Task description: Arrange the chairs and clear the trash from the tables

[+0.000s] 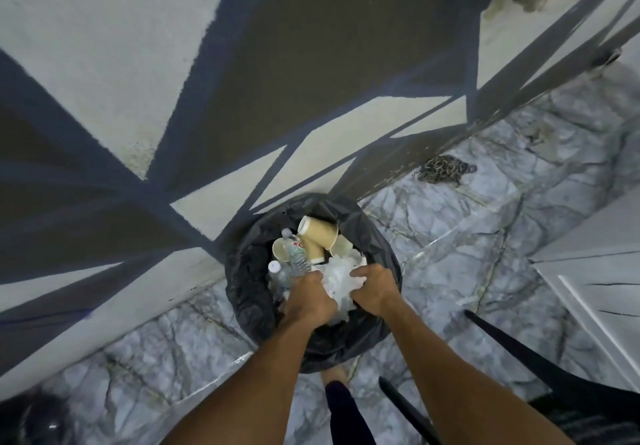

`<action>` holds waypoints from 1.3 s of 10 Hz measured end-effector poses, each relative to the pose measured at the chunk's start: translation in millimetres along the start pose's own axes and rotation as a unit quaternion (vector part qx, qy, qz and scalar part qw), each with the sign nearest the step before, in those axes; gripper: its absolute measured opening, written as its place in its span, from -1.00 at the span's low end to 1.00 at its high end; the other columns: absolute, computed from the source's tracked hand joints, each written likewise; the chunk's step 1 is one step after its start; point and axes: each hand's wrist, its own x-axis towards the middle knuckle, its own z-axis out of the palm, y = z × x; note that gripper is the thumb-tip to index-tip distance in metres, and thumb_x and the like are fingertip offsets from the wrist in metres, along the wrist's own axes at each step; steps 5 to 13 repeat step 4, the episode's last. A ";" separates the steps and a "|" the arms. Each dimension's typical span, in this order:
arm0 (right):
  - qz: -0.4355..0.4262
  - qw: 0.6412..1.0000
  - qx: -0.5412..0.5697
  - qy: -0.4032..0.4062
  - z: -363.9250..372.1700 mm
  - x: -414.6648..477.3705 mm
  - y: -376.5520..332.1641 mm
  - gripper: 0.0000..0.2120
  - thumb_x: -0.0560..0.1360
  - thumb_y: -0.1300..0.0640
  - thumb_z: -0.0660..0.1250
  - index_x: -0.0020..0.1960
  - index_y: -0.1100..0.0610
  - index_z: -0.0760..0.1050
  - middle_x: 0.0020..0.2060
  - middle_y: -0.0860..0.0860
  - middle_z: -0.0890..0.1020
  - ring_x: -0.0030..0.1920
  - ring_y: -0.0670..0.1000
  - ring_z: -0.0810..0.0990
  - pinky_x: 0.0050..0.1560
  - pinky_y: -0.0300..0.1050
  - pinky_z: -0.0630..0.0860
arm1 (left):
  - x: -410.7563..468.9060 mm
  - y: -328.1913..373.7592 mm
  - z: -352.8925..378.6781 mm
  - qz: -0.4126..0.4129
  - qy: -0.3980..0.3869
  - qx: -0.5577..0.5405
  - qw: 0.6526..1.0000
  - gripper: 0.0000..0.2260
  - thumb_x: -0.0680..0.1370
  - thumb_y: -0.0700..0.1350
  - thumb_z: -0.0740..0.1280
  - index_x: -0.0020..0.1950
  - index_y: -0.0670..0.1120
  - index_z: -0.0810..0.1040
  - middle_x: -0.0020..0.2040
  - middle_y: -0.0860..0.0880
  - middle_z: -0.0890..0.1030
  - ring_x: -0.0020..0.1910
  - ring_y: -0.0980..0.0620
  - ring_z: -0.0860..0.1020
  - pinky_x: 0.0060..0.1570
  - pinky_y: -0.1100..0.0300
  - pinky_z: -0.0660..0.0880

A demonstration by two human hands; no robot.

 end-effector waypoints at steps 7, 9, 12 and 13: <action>-0.005 0.999 0.050 -0.010 24.9 -7.9 19.8 -0.65 0.34 0.21 0.49 0.12 0.10 0.64 0.06 -0.03 0.67 0.11 -0.03 0.63 0.19 -0.20 0.52 | -10.5 -16.5 4.2 0.004 -0.007 -0.082 0.997 -0.61 0.40 -0.09 0.44 0.23 -0.03 0.59 0.14 -0.02 0.64 0.09 -0.01 0.61 0.14 0.14 0.56; -0.005 0.999 0.050 -0.010 24.9 -7.9 19.8 -0.65 0.34 0.21 0.49 0.12 0.10 0.64 0.06 -0.03 0.67 0.11 -0.03 0.63 0.19 -0.20 0.52 | -10.5 -16.5 4.2 0.004 -0.007 -0.082 0.997 -0.61 0.40 -0.09 0.44 0.23 -0.03 0.59 0.14 -0.02 0.64 0.09 -0.01 0.61 0.14 0.14 0.56; -0.005 0.999 0.050 -0.010 24.9 -7.9 19.8 -0.65 0.34 0.21 0.49 0.12 0.10 0.64 0.06 -0.03 0.67 0.11 -0.03 0.63 0.19 -0.20 0.52 | -10.5 -16.5 4.2 0.004 -0.007 -0.082 0.997 -0.61 0.40 -0.09 0.44 0.23 -0.03 0.59 0.14 -0.02 0.64 0.09 -0.01 0.61 0.14 0.14 0.56; -0.005 0.999 0.050 -0.010 24.9 -7.9 19.8 -0.65 0.34 0.21 0.49 0.12 0.10 0.64 0.06 -0.03 0.67 0.11 -0.03 0.63 0.19 -0.20 0.52 | -10.5 -16.5 4.2 0.004 -0.007 -0.082 0.997 -0.61 0.40 -0.09 0.44 0.23 -0.03 0.59 0.14 -0.02 0.64 0.09 -0.01 0.61 0.14 0.14 0.56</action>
